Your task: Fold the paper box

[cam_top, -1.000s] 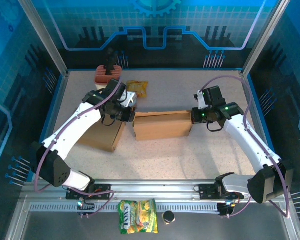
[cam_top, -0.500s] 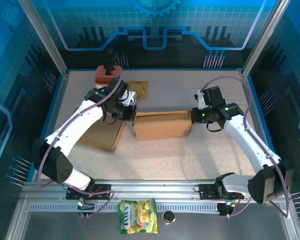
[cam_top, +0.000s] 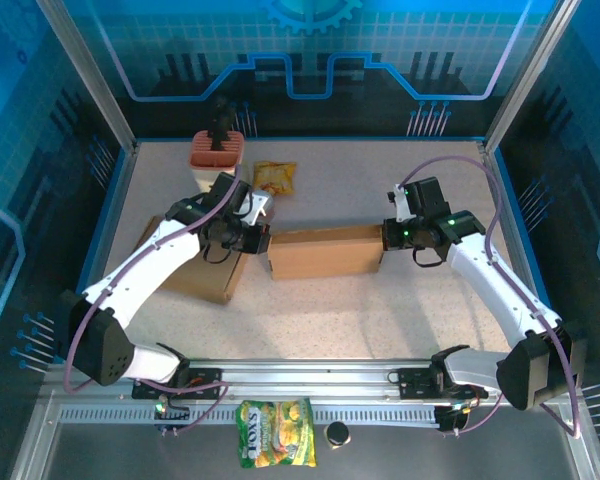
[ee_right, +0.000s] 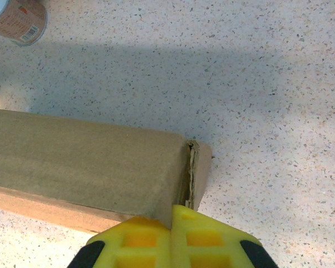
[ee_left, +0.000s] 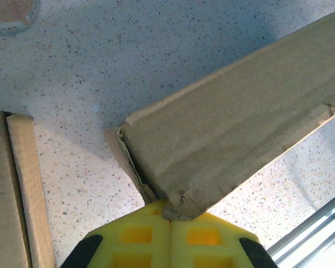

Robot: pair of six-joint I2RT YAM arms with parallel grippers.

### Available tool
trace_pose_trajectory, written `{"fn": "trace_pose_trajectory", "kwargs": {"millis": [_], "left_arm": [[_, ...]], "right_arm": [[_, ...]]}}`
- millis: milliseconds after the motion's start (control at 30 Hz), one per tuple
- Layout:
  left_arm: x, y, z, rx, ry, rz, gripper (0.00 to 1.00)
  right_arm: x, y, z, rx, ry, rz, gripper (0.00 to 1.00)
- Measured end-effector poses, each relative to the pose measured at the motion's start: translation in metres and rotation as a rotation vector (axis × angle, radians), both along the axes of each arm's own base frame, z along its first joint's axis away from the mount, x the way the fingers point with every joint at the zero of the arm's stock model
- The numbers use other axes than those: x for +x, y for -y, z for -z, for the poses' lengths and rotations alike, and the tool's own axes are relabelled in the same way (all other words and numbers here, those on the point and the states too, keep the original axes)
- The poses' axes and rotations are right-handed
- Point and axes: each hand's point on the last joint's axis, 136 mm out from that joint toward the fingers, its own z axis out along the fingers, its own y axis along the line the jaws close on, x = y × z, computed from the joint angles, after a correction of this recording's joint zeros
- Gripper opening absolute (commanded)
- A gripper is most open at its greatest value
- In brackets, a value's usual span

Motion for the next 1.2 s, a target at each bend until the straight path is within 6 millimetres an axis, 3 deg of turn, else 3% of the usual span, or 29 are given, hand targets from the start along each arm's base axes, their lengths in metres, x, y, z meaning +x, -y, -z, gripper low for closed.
{"fn": "trace_pose_trajectory", "kwargs": {"millis": [100, 233, 467, 567, 667, 800, 1033, 1200], "left_arm": [[-0.001, 0.0, 0.002, -0.001, 0.011, 0.006, 0.0], [-0.001, 0.001, 0.002, -0.002, 0.017, 0.009, 0.0], [-0.001, 0.001, 0.002, 0.001, 0.019, 0.011, 0.0], [-0.001, 0.002, 0.002, 0.003, 0.02, 0.012, 0.0], [0.001, 0.003, 0.001, 0.006, 0.02, 0.012, 0.0], [0.001, 0.004, 0.002, 0.007, 0.018, 0.015, 0.0], [0.0, 0.005, 0.002, 0.006, 0.018, 0.017, 0.0], [0.002, 0.005, 0.001, 0.007, 0.015, 0.015, 0.0]], "right_arm": [[-0.005, 0.001, 0.001, 0.009, -0.024, 0.029, 0.38], [-0.021, 0.005, -0.005, 0.066, -0.073, 0.128, 0.63], [-0.046, 0.004, -0.038, 0.418, -0.174, 0.495, 0.77], [-0.046, -0.002, -0.042, 0.603, -0.228, 0.64, 0.8], [-0.042, -0.011, -0.031, 0.743, -0.309, 0.764, 0.85], [-0.033, -0.016, -0.016, 0.823, -0.4, 0.876, 0.83], [-0.008, -0.005, -0.014, 0.912, -0.38, 0.929, 0.64], [-0.016, -0.004, 0.014, 0.893, -0.422, 0.93, 0.55]]}}
